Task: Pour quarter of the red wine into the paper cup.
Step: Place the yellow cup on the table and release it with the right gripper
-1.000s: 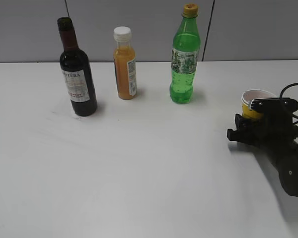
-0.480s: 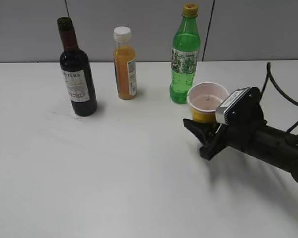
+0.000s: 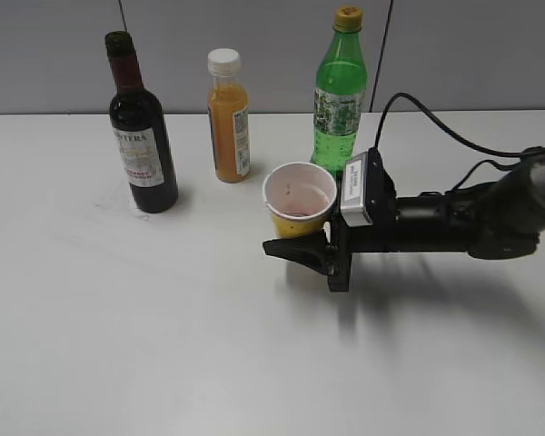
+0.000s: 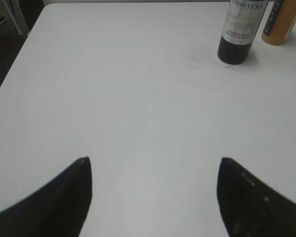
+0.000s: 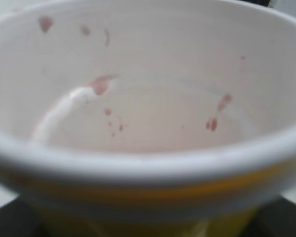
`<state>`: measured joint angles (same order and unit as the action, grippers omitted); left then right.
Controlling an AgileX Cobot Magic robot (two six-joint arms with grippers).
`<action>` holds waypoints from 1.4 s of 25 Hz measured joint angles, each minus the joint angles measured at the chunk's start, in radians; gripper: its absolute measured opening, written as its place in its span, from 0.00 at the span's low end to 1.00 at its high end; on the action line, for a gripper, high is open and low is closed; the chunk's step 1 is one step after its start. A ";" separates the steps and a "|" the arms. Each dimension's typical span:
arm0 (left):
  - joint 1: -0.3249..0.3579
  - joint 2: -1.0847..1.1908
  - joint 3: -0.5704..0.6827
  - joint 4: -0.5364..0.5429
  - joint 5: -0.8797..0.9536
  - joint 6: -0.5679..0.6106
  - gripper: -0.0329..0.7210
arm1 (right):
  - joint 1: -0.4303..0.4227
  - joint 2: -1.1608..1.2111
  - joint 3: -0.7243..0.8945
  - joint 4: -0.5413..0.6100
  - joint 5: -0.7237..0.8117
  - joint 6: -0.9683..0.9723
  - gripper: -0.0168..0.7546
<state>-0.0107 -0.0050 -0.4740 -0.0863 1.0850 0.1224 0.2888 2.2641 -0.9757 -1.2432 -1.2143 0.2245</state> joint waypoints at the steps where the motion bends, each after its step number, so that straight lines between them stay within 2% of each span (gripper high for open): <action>1: 0.000 0.000 0.000 0.000 0.000 0.000 0.82 | 0.006 0.026 -0.048 -0.029 0.001 0.047 0.59; 5: 0.000 0.000 0.000 0.000 0.001 0.000 0.82 | 0.049 0.106 -0.210 -0.101 0.002 0.172 0.59; 12: 0.000 0.000 0.000 0.000 0.001 0.000 0.82 | 0.107 0.210 -0.348 -0.126 0.002 0.270 0.59; 20: 0.000 0.000 0.000 0.000 0.001 0.000 0.82 | 0.108 0.306 -0.441 -0.134 0.001 0.367 0.59; 27: 0.000 0.000 0.000 0.000 0.001 0.000 0.82 | 0.108 0.309 -0.461 -0.214 -0.012 0.381 0.60; 32: 0.000 0.000 0.000 0.000 0.001 0.000 0.82 | 0.106 0.309 -0.462 -0.232 -0.018 0.384 0.80; 35: 0.000 0.000 0.000 0.000 0.001 0.000 0.82 | 0.091 0.309 -0.454 -0.233 -0.027 0.384 0.86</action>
<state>-0.0107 -0.0050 -0.4740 -0.0863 1.0859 0.1224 0.3800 2.5730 -1.4299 -1.4764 -1.2409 0.6085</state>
